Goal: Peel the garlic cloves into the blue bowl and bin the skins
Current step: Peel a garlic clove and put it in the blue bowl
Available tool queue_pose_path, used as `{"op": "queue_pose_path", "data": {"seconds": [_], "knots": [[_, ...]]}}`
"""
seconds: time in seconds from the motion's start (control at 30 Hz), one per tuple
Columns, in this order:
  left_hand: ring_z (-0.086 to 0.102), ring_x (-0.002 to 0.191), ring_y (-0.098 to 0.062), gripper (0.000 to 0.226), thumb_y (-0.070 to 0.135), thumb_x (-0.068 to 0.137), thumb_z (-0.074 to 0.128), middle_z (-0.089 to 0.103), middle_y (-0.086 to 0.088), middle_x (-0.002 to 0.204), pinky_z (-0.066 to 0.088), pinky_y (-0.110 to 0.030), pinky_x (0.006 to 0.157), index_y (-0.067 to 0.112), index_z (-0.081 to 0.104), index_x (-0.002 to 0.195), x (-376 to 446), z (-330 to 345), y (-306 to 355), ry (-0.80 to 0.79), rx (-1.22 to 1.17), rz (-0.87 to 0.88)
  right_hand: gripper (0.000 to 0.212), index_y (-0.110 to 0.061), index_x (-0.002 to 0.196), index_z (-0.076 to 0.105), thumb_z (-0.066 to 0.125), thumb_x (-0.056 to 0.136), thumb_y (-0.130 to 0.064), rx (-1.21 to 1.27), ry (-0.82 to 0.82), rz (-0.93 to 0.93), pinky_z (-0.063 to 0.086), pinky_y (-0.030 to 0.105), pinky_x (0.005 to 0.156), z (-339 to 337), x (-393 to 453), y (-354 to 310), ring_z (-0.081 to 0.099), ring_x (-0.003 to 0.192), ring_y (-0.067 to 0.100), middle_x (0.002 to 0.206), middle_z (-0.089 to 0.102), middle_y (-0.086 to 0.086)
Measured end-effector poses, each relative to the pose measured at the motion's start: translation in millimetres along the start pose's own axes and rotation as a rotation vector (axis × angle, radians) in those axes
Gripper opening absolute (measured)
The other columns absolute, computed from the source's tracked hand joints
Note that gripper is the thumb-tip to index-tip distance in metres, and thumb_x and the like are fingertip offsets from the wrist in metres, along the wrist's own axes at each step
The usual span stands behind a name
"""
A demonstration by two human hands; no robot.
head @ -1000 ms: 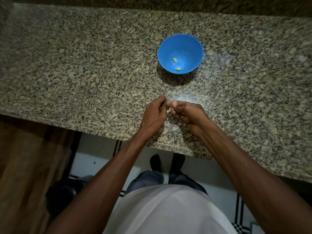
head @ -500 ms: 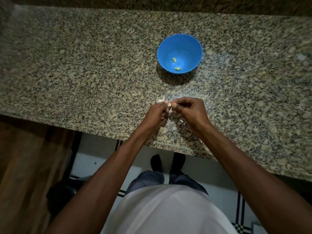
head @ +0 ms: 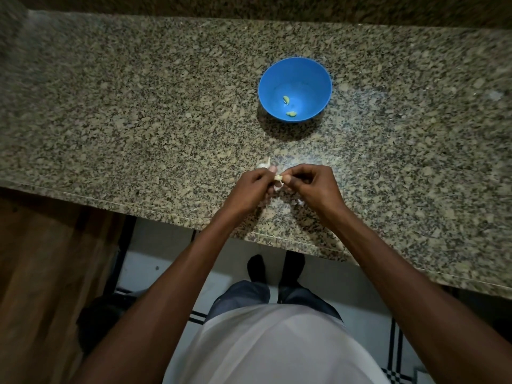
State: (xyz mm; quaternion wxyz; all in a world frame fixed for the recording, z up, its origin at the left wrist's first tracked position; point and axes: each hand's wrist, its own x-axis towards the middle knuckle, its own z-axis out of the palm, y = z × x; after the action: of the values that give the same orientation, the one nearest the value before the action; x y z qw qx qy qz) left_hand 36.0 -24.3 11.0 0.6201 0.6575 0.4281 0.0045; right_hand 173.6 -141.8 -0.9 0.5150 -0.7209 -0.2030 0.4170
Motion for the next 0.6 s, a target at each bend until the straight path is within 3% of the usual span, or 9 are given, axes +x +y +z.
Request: {"op": "queue_pose_path", "data": {"seconds": [0.07,0.17,0.27,0.37,0.47,0.6], "knots": [[0.065,0.076,-0.012,0.034,0.041,0.108,0.053,0.071,0.002,0.089,0.053,-0.033,0.07,0.013,0.072,0.107,-2.3,-1.4,-2.4,0.057,0.034,0.134,0.002,-0.012,0.093,0.081,0.081,0.092,-0.013,-0.043,0.003,0.013,0.065,0.045,0.081,-1.8,1.2,-0.3,0.077,0.08,0.02,0.083,0.08,0.003],[0.074,0.099,-0.012,0.018,0.025,0.097,0.075,0.077,0.002,0.106,0.062,-0.035,0.087,0.014,0.075,0.111,-3.3,-3.4,-1.5,0.054,0.068,0.271,0.004,-0.016,0.092,0.081,0.083,0.091,-0.019,-0.102,-0.004,0.005,0.065,0.042,0.079,-3.9,2.4,-1.1,0.077,0.079,0.016,0.083,0.08,-0.001],[0.077,0.096,-0.015,0.02,0.01,0.086,0.084,0.08,-0.001,0.102,0.064,-0.039,0.089,0.01,0.08,0.105,-3.4,-2.5,-0.9,0.094,0.09,0.283,0.003,-0.015,0.091,0.08,0.081,0.092,-0.017,-0.119,-0.01,0.013,0.061,0.034,0.068,-5.1,2.8,-1.7,0.077,0.074,0.014,0.08,0.08,-0.001],[0.078,0.086,-0.012,0.014,0.011,0.085,0.085,0.081,0.001,0.093,0.065,-0.038,0.083,0.011,0.083,0.099,-1.8,-1.2,0.2,0.154,0.154,0.292,0.004,-0.013,0.09,0.08,0.081,0.092,-0.016,-0.143,-0.019,0.018,0.062,0.034,0.069,-7.3,1.8,-2.6,0.077,0.075,0.016,0.079,0.079,0.0],[0.079,0.081,-0.022,0.014,0.007,0.087,0.082,0.081,-0.007,0.09,0.066,-0.041,0.08,0.003,0.081,0.1,0.0,-4.0,3.7,0.084,0.065,0.201,0.004,-0.014,0.089,0.079,0.08,0.092,-0.015,-0.205,-0.034,-0.008,0.058,0.03,0.064,-9.4,1.8,-4.6,0.077,0.075,0.015,0.079,0.079,-0.001],[0.079,0.089,-0.031,0.02,0.005,0.088,0.081,0.079,-0.018,0.095,0.065,-0.036,0.082,-0.006,0.077,0.105,1.3,-10.7,5.7,-0.03,-0.077,0.113,0.005,-0.016,0.09,0.079,0.077,0.094,-0.013,-0.259,-0.071,-0.088,0.058,0.024,0.063,-11.1,4.1,-5.1,0.075,0.073,0.01,0.08,0.078,-0.004]]}}
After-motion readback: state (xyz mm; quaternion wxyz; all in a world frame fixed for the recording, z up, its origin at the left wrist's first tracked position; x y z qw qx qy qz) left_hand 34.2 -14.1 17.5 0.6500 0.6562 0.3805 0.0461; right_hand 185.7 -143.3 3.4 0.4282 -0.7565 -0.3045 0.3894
